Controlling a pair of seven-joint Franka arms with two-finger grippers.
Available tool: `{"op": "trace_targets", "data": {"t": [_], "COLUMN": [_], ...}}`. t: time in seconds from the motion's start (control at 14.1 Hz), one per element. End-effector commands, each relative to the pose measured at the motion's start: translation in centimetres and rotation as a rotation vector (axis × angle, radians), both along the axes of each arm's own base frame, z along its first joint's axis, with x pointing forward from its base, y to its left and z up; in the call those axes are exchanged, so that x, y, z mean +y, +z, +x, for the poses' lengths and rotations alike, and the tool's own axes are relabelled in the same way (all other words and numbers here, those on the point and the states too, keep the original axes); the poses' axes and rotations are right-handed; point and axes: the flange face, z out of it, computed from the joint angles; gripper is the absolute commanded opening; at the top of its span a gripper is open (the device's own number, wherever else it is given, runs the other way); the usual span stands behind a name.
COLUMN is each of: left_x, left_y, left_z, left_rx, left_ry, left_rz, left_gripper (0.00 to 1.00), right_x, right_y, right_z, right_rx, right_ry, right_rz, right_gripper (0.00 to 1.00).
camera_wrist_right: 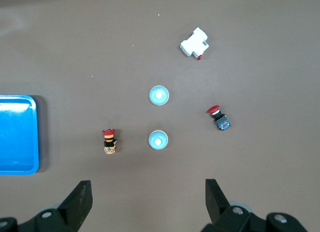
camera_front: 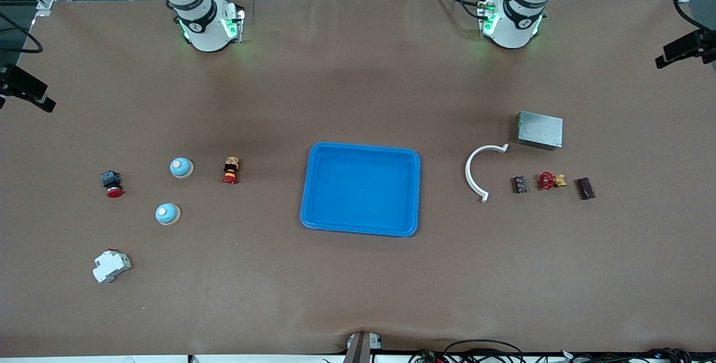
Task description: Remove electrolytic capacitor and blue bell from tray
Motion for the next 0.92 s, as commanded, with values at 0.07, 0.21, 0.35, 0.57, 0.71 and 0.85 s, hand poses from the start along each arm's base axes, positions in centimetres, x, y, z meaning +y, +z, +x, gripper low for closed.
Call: {"op": "trace_targets", "data": {"t": [0.07,0.21,0.35,0.57,0.71,0.85], "left_x": [-4.4,-4.9,-4.8,-3.3,-3.0,-4.0], "left_y": [3.7,3.2,2.4,0.8,-0.2,-0.7], "left_z": [1.1,2.1,2.9,5.0,6.5,7.0], "left_rx": [-0.062,-0.056,-0.044,-0.026,-0.037,-0.038], "left_ry": [-0.050,-0.069,-0.069,-0.057,-0.061,-0.084], "left_rz": [0.011,0.006,-0.019,-0.044,-0.045,-0.033], "left_gripper": [1.00,1.00,1.00,1.00,1.00,1.00], "right_x": [0.0,0.0,0.1,0.1,0.0,0.1], "right_y": [0.3,0.2,0.1,0.1,0.1,0.0], "right_z": [-0.2,-0.2,-0.2,-0.2,-0.1,-0.1], "right_rx": [-0.013,-0.010,-0.010,-0.013,-0.015,-0.013], "right_ry": [-0.008,-0.007,-0.006,-0.006,-0.008,-0.006], "right_rz": [-0.007,-0.007,-0.007,-0.007,-0.007,-0.007], "right_gripper": [1.00,1.00,1.00,1.00,1.00,1.00]}}
